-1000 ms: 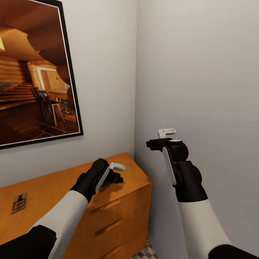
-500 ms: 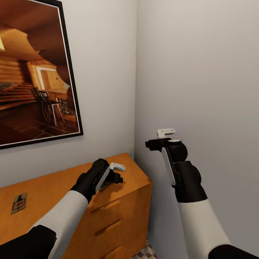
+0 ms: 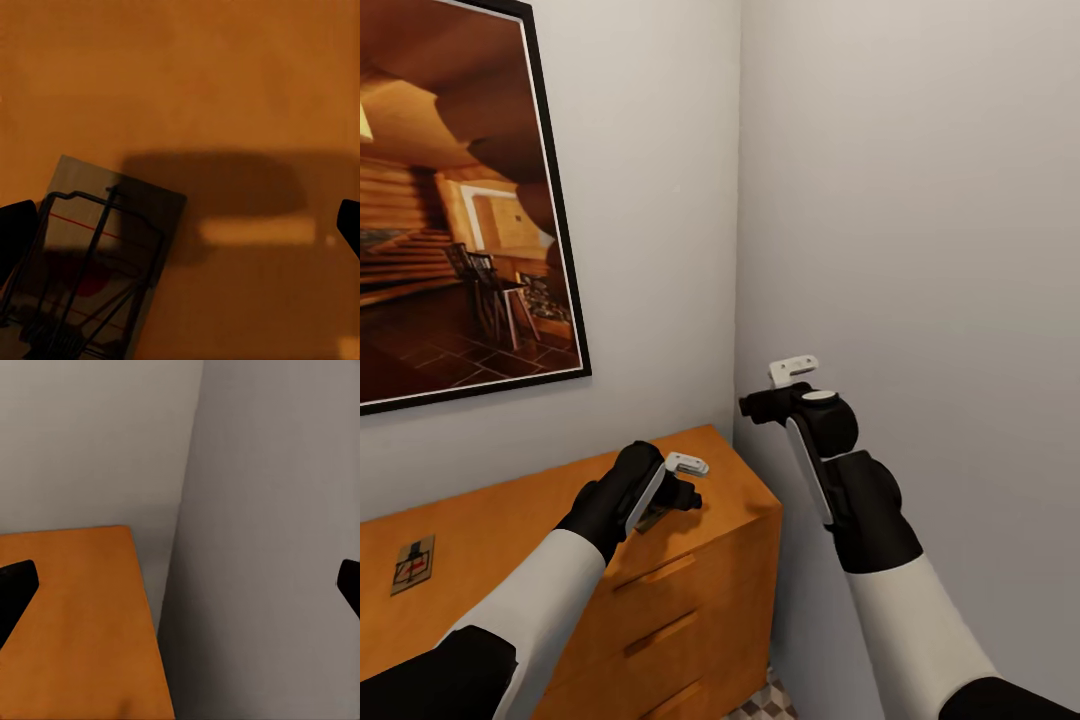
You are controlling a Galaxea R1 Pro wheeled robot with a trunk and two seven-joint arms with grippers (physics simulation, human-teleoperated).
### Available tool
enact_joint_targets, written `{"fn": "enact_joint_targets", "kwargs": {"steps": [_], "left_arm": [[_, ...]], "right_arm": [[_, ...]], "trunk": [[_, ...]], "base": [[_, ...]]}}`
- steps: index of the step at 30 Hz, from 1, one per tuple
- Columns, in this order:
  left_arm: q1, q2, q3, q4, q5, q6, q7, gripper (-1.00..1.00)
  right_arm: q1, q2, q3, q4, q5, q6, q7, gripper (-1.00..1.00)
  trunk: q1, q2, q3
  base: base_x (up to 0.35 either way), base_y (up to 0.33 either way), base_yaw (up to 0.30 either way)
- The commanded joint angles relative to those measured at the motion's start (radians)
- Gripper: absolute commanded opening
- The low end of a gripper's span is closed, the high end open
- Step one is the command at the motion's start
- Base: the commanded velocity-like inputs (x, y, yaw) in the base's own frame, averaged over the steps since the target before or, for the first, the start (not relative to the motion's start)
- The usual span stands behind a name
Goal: Take the four mousetraps from the cabinet in the bathroom and place them on the bathroom floor. Make sure all four end up on the same floor surface, and ensure that at least two of them are either under or directly next to the same bathroom sink.
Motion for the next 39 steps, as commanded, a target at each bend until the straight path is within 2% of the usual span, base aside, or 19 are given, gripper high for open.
{"fn": "enact_joint_targets", "kwargs": {"steps": [1,10,23,36,39], "left_arm": [[-0.001,0.0,-0.002,-0.001,0.0,0.004,-0.002,1.0],[-0.001,0.004,-0.001,-0.001,-0.001,0.004,-0.001,1.0],[-0.001,0.028,-0.001,-0.005,-0.003,0.004,0.0,1.0],[-0.001,0.03,-0.006,-0.01,-0.004,0.004,0.0,1.0],[-0.001,0.03,-0.019,-0.011,-0.005,0.004,0.0,1.0]], "right_arm": [[-0.001,0.0,0.003,0.0,0.005,0.005,0.001,1.0],[-0.001,0.0,0.005,0.003,0.002,0.005,0.002,1.0],[-0.001,0.0,0.005,0.004,0.0,0.005,0.002,1.0],[-0.001,0.0,0.004,0.004,0.0,0.005,0.001,1.0],[-0.001,0.0,0.004,0.005,0.0,0.005,0.001,1.0]], "trunk": [[0.0,-0.001,-0.001],[0.0,-0.001,-0.001],[0.0,-0.001,-0.001],[0.0,-0.001,-0.001],[0.0,-0.001,-0.001]], "base": [[0.0,0.0,0.0],[0.0,0.0,0.0],[0.0,0.0,0.0],[0.0,0.0,0.0],[0.0,0.0,0.0]]}}
